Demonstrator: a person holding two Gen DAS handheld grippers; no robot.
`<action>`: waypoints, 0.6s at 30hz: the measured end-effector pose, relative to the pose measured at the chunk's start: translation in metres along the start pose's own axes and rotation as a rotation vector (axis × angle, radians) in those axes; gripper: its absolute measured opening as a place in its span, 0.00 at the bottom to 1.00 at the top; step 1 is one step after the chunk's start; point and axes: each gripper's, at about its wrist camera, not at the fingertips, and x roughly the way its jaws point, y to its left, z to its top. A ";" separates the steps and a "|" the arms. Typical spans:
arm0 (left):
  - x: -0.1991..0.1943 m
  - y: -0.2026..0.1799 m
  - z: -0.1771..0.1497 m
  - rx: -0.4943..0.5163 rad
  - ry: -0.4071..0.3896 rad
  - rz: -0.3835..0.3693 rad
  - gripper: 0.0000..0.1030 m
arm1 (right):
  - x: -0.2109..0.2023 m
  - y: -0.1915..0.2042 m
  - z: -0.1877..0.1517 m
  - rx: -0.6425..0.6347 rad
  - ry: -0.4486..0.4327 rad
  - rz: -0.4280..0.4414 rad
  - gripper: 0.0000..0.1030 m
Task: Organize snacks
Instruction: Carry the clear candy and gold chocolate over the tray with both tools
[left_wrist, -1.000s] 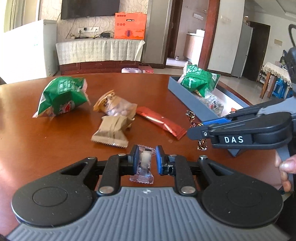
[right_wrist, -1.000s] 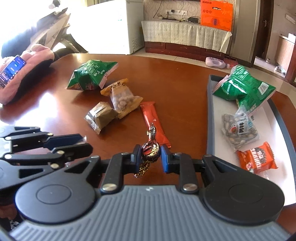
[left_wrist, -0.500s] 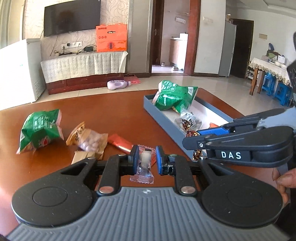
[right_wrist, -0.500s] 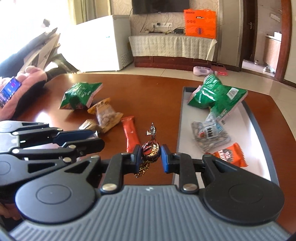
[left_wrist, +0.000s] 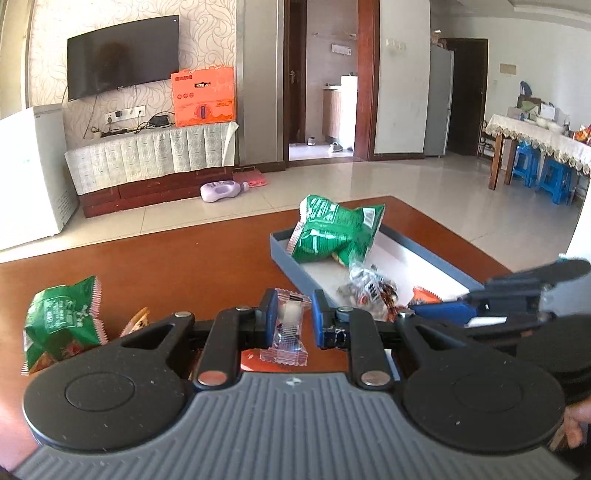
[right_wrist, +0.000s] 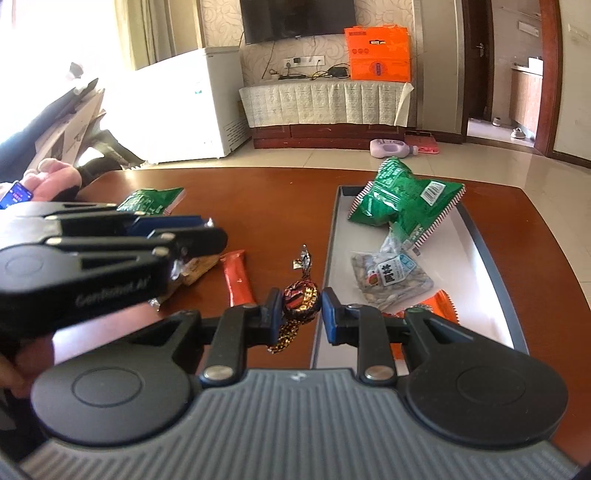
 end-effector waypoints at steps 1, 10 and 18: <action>0.003 -0.001 0.001 -0.010 -0.001 -0.006 0.22 | 0.000 -0.002 0.000 0.003 0.001 -0.003 0.25; 0.023 -0.027 0.006 -0.001 -0.008 -0.077 0.22 | -0.009 -0.025 -0.007 0.044 0.000 -0.043 0.25; 0.044 -0.038 0.013 -0.008 -0.003 -0.093 0.22 | -0.014 -0.040 -0.012 0.068 0.005 -0.074 0.25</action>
